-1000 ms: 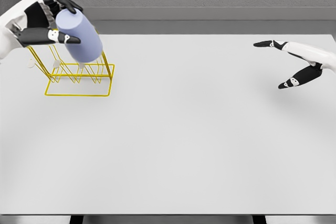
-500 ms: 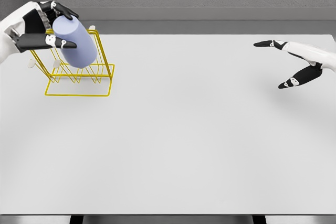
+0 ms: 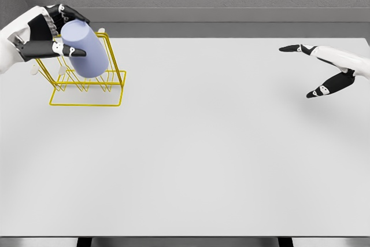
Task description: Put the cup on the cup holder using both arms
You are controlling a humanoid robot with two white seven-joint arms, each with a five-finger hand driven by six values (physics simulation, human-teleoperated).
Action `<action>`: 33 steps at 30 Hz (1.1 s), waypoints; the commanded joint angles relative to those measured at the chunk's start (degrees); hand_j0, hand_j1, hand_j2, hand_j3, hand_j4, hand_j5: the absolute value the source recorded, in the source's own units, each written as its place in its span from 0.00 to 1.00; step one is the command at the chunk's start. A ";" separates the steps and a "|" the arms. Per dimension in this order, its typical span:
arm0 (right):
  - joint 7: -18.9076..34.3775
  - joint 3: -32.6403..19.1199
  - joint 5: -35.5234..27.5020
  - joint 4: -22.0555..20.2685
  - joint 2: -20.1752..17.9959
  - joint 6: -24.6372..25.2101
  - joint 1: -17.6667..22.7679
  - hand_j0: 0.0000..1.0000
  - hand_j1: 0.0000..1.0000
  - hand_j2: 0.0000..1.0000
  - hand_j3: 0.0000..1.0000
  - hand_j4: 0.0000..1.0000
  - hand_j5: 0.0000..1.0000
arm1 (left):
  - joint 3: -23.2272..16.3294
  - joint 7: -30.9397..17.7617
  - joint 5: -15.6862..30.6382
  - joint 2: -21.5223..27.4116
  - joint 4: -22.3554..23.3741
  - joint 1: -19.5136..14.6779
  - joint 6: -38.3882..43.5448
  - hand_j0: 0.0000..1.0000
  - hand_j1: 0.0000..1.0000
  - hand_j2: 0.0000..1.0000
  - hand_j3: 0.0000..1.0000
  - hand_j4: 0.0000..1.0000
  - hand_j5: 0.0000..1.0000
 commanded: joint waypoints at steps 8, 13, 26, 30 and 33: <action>-0.02 0.03 -0.37 -0.03 -0.07 0.10 0.00 1.00 1.00 1.00 1.00 1.00 1.00 | 0.10 0.02 0.77 0.17 -0.33 0.44 -0.05 0.84 0.84 0.84 0.84 0.84 0.84; -0.02 0.03 -0.37 -0.03 -0.07 0.10 0.00 1.00 1.00 1.00 1.00 1.00 1.00 | 0.19 0.02 0.86 0.61 -0.42 0.53 -0.05 0.87 0.87 0.87 0.87 0.87 0.87; -0.02 0.03 -0.37 -0.03 -0.07 0.10 0.00 1.00 1.00 1.00 1.00 1.00 1.00 | 3.70 0.02 8.33 5.26 -5.78 6.59 -0.05 1.00 1.00 1.00 1.00 1.00 1.00; -0.02 0.03 -0.37 -0.03 -0.07 0.10 0.00 1.00 1.00 1.00 1.00 1.00 1.00 | 4.05 0.02 9.82 6.23 -9.21 10.37 -0.14 1.00 1.00 1.00 1.00 1.00 1.00; -0.02 -0.05 -0.37 -0.03 -0.07 0.10 0.00 1.00 1.00 1.00 1.00 1.00 1.00 | 3.79 0.02 10.35 6.85 -9.73 11.34 -0.14 1.00 1.00 1.00 1.00 1.00 1.00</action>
